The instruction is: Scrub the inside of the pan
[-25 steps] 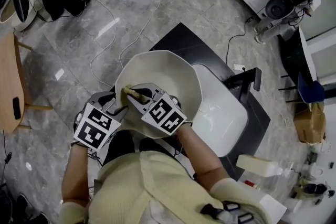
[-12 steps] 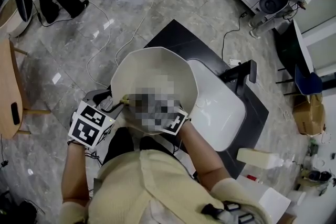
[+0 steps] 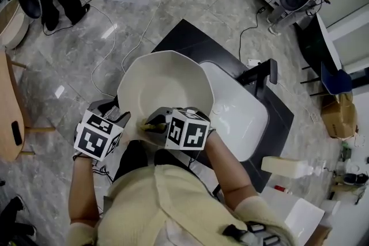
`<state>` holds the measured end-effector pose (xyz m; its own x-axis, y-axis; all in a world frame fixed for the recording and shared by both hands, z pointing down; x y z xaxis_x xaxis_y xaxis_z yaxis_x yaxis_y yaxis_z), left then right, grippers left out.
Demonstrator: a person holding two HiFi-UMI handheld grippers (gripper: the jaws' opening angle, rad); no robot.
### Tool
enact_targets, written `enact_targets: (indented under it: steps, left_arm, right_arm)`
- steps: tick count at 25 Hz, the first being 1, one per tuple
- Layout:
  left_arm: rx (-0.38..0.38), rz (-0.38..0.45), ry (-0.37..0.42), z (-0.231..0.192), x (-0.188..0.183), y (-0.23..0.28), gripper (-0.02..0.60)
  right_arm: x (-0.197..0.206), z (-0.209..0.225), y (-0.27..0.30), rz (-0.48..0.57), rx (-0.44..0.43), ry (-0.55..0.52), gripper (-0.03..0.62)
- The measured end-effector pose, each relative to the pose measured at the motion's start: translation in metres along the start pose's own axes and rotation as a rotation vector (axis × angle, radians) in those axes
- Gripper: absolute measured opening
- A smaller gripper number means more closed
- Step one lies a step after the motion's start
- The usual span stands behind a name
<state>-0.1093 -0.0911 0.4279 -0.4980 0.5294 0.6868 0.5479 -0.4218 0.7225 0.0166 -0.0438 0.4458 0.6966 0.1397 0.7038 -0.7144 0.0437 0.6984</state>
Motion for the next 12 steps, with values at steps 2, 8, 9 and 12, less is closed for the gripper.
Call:
enact_targets:
  steps: [2, 8, 9, 12]
  left_arm:
    - [-0.002, -0.007, 0.002, 0.001, 0.000, 0.001, 0.218]
    - [0.009, -0.020, 0.003, 0.005, -0.001, 0.007, 0.218]
    - [0.008, -0.020, 0.002, 0.005, -0.001, 0.007, 0.218]
    - [0.007, -0.019, -0.007, 0.004, -0.001, 0.007, 0.215]
  right_arm:
    - [0.004, -0.004, -0.004, -0.036, -0.034, -0.006, 0.057]
    - [0.017, -0.010, -0.017, -0.159, -0.089, 0.012, 0.057]
    - [0.019, -0.009, -0.020, -0.182, -0.094, 0.019, 0.058]
    - [0.026, -0.009, -0.027, -0.250, -0.107, 0.030, 0.057]
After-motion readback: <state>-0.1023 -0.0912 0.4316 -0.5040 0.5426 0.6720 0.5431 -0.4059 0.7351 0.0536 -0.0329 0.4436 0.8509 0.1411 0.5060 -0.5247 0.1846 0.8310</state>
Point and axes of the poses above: the fingertips, and each gripper's own axes: y forward along the fingers, z to its right, x out of its underside, the point moved 7 cm from there along -y, backward along the fingers, and after that the axes turned 5 degrees about z, right-handed, at the moved point
